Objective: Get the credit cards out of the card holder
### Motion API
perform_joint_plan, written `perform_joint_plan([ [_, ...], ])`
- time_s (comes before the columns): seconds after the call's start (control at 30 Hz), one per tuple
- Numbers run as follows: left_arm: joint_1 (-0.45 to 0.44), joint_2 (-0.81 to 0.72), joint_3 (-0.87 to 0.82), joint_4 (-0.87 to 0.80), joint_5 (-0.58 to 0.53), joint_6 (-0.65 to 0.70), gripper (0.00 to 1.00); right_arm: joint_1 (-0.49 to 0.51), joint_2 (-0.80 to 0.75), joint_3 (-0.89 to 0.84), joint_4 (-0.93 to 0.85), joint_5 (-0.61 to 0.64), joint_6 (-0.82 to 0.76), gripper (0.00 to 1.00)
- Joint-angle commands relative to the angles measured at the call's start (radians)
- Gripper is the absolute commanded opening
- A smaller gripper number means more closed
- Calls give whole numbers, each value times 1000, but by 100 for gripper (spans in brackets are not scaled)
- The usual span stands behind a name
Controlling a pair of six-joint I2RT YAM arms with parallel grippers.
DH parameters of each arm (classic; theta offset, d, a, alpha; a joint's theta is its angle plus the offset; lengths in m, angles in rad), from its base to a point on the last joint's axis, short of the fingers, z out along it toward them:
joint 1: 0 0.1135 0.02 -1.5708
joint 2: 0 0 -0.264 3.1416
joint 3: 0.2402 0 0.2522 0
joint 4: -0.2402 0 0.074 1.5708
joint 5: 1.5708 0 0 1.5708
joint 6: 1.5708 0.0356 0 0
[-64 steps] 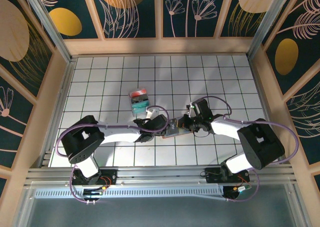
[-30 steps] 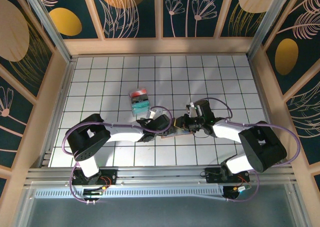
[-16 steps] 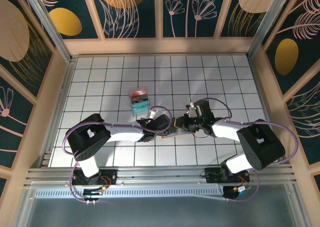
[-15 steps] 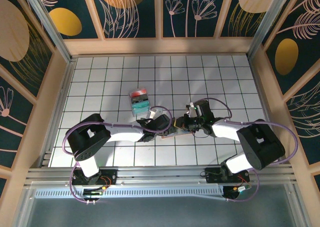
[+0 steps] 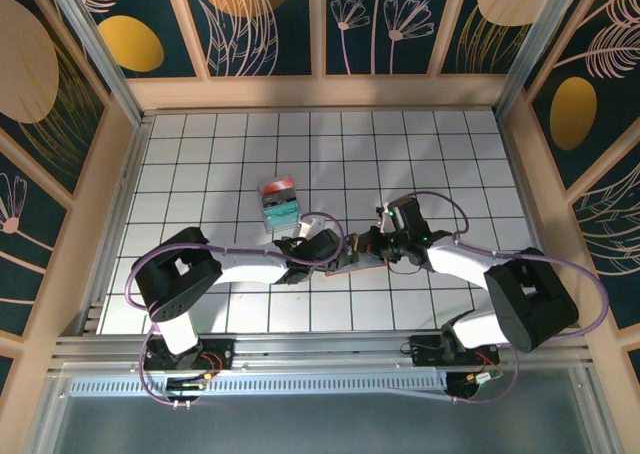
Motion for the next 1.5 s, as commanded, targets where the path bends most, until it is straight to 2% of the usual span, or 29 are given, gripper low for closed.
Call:
perform_joint_plan([
  [0.0, -6, 19, -9, -73, 5, 4, 99, -5, -39, 32, -58, 86, -40, 0],
  [0.47, -5, -76, 71, -70, -45, 24, 99, -28, -241, 57, -204, 232, -103, 0],
  [0.63, 1, -149, 89, -7, -66, 20, 99, -51, -353, 35, -178, 262, -101, 0],
  [0.87, 60, -248, 31, 218, 107, 5, 99, -82, -455, -14, -28, 192, -71, 0],
  [1.03, 143, -334, -80, 422, 312, -45, 99, -87, -489, -61, 142, 96, -37, 0],
  [1.23, 154, -404, -111, 499, 409, 7, 94, -89, -482, -95, 322, -41, 10, 0],
  [1.47, 182, -442, -145, 626, 567, 13, 82, -88, -472, -113, 472, -152, 79, 0],
])
